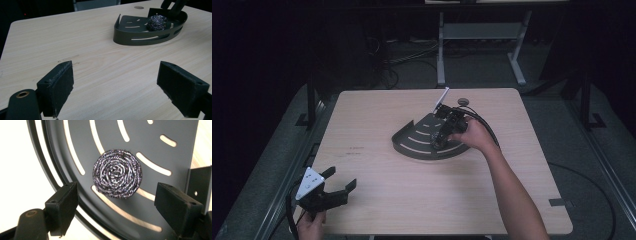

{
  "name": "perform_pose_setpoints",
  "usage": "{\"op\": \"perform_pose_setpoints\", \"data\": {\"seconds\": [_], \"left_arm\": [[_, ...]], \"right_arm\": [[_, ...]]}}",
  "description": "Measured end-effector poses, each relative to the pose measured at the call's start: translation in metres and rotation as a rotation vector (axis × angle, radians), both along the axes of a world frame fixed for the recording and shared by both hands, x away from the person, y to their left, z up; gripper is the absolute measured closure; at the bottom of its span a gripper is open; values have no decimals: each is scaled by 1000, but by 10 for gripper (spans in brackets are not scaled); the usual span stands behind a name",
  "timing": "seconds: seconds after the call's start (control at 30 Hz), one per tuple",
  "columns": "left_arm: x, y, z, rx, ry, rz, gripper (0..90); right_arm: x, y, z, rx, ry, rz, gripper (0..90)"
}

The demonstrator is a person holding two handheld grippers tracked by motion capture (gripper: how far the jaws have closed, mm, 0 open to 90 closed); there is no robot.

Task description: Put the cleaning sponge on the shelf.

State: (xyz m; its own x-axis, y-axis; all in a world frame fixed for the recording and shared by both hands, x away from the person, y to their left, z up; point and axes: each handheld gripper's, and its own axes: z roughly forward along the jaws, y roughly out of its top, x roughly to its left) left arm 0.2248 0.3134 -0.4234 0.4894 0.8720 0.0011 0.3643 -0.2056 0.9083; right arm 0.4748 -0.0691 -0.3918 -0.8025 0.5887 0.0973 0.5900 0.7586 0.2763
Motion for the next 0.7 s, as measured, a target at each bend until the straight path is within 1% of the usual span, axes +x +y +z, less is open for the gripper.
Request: {"op": "perform_pose_setpoints", "data": {"seconds": [0.03, 0.1, 0.2, 0.23, 0.27, 0.43, 0.5, 0.53, 0.6, 0.7], "left_arm": [[0, 0, 0, 6, -1, -3, 132], [1, -1, 0, 12, -1, -2, 133], [0, -2, 0, 9, -1, -3, 133], [0, -2, 0, 10, -1, -4, 132], [0, -3, 0, 12, 0, -1, 133], [0, -3, 0, 13, 0, -3, 133], [0, -3, 0, 15, 0, -2, 132], [0, -3, 0, 14, 1, -3, 133], [0, -3, 0, 14, 0, -3, 133], [0, -3, 0, 13, 0, -2, 133]], "right_arm": [[-2, -2, 1, 5, 3, 0, 187], [-5, -4, 1, 0, 3, 0, 186], [-8, -7, 1, -23, 4, 0, 183], [-10, -8, 1, -19, -3, 9, 184], [-11, -9, 2, -12, 4, 6, 184], [-20, -14, 6, 5, 1, 16, 183], [-24, -16, 7, 7, -9, 21, 184], [-25, -17, 7, 6, -5, 21, 183], [-28, -19, 8, 3, -19, 30, 183], [-32, -21, 10, 10, -22, 30, 183]]}}
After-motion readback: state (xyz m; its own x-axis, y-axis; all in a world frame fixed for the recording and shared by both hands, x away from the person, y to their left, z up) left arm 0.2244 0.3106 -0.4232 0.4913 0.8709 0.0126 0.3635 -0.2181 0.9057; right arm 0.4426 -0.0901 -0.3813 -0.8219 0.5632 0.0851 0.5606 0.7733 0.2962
